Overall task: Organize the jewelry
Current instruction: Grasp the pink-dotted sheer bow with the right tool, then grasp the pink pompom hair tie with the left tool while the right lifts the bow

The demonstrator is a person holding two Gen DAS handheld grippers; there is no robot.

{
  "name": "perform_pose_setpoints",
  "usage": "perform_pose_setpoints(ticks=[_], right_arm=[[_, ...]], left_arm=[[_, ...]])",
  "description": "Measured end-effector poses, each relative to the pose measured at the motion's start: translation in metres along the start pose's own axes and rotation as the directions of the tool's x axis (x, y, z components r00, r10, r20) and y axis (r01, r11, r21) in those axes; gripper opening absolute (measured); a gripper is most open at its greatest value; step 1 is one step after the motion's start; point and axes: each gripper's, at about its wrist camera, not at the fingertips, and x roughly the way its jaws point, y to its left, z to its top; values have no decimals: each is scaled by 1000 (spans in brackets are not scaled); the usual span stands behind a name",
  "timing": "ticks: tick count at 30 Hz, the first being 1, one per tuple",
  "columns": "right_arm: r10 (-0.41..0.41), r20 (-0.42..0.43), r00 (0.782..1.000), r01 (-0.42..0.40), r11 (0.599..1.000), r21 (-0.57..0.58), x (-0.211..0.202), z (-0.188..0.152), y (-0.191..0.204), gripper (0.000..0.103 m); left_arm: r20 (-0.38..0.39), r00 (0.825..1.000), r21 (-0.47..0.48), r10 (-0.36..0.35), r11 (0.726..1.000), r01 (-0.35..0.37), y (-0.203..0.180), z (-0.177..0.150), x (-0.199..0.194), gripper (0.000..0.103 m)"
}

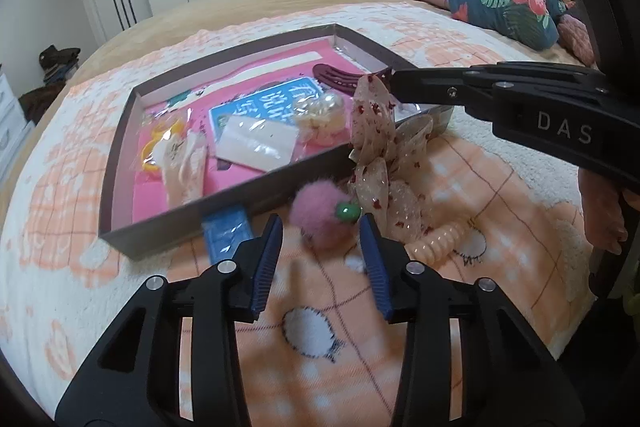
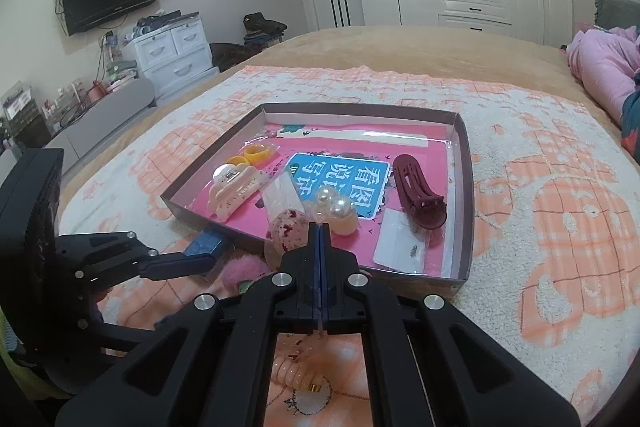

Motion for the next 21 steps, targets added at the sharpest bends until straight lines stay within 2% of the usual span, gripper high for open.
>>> perform_pose_setpoints(ticks=[3,5,7,9,16,17,18,21], right_arm=[[14,-7,1000,-14,999,42,2,-1,-7,2],[46,-16,999,-45,997,66,3,0,-11,11],[55,-15,998,-54,996,76,3,1,-11,24],[64,-17,998,-62,994,89,4,1,-12,28],[101,-57,993,-95,991,99,20,3,-11,27],[107,-58,993,-102,991,92,21,3,-10,16],[105,-56,993,-100,991,86,22,4,-9,10],[92,-44,995,-89,994,56,17,4,-5,4]], left_arm=[[-4,1000,0,-4,1000,4,-1,2,3,32],[-9,1000,5,-3,1000,3,-2,3,6,32],[-16,1000,-1,-8,1000,8,-1,3,9,32],[-23,1000,-13,-16,1000,16,1,2,11,32],[-32,998,-37,-48,998,47,4,4,18,32],[-33,998,-40,-53,998,51,4,4,19,32],[-34,998,-43,-57,998,56,4,4,21,32],[-36,997,-47,-67,997,65,4,4,24,32]])
